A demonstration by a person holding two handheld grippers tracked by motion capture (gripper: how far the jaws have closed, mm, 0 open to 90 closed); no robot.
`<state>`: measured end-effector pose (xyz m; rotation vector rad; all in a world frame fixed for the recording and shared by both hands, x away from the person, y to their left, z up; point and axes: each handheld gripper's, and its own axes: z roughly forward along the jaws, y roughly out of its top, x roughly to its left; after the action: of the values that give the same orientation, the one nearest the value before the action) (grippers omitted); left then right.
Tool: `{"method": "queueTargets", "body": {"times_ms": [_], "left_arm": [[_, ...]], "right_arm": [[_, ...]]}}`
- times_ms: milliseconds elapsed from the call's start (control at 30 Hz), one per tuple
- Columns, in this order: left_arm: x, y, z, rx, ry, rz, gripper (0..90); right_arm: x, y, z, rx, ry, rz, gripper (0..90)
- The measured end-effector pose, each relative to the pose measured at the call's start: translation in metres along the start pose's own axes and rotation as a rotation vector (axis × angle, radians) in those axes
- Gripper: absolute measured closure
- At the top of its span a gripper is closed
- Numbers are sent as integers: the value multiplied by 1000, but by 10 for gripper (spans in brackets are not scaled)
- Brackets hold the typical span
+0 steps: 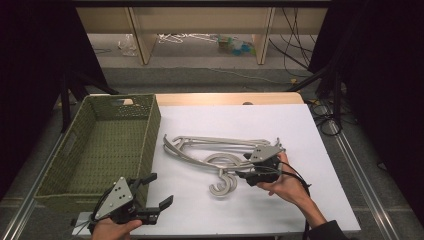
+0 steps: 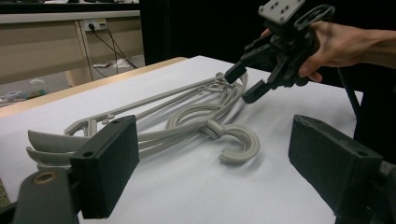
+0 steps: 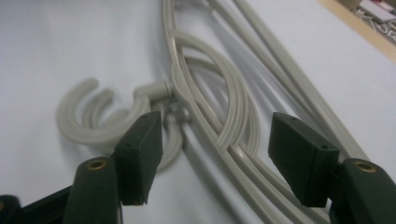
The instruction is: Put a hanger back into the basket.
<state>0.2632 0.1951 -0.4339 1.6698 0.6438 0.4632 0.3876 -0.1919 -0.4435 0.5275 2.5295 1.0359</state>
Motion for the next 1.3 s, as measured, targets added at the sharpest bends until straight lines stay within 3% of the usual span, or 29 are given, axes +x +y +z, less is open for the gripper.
{"method": "queueTargets", "body": {"times_ms": [33, 67, 100, 133, 267, 367, 600, 667, 700, 767, 833, 967, 1000, 1067, 1200, 1233, 1300], "left_arm": [[1, 0, 0, -2, -3, 4, 160], [1, 0, 0, -1, -3, -1, 160], [1, 0, 0, -1, -3, -1, 160], [-1, -1, 0, 0, 6, -23, 160], [1, -1, 0, 3, -5, 5, 160], [0, -1, 1, 2, 0, -17, 161], [1, -1, 2, 10, -2, 0, 162], [1, -1, 2, 2, -13, -13, 163], [0, -2, 2, -2, -5, -42, 163], [2, -2, 1, 3, -6, -18, 163], [1, -2, 2, 3, -5, -37, 163], [1, -2, 2, 9, -9, -20, 163], [2, -2, 2, 7, -12, -12, 164], [2, -2, 2, 8, -9, -19, 164], [1, -2, 2, 5, -4, -39, 164], [2, -2, 2, 8, -9, -15, 164], [2, -2, 2, 7, -8, -17, 164]], "right_arm": [[0, 0, 0, 0, 0, 0, 377], [-1, -1, 7, 39, -11, -44, 429], [-1, -1, 7, 39, -11, -44, 429], [-1, -1, 12, 67, -25, -80, 454], [-3, -2, 19, 101, -26, -102, 474], [-1, -3, 27, 172, -34, -150, 500], [-6, -6, 34, 204, -34, -186, 574], [-7, -6, 36, 204, -47, -196, 597], [-7, -6, 36, 207, -39, -210, 610], [-6, -5, 36, 208, -47, -248, 639], [-6, -4, 37, 220, -44, -278, 655], [-7, -4, 39, 230, -36, -308, 691], [-10, -4, 38, 235, -51, -355, 734], [-10, -4, 36, 232, -49, -381, 746], [-8, -3, 34, 223, -51, -410, 759], [-8, -1, 31, 213, -36, -423, 770], [-8, 2, 28, 205, -26, -431, 778]]}}
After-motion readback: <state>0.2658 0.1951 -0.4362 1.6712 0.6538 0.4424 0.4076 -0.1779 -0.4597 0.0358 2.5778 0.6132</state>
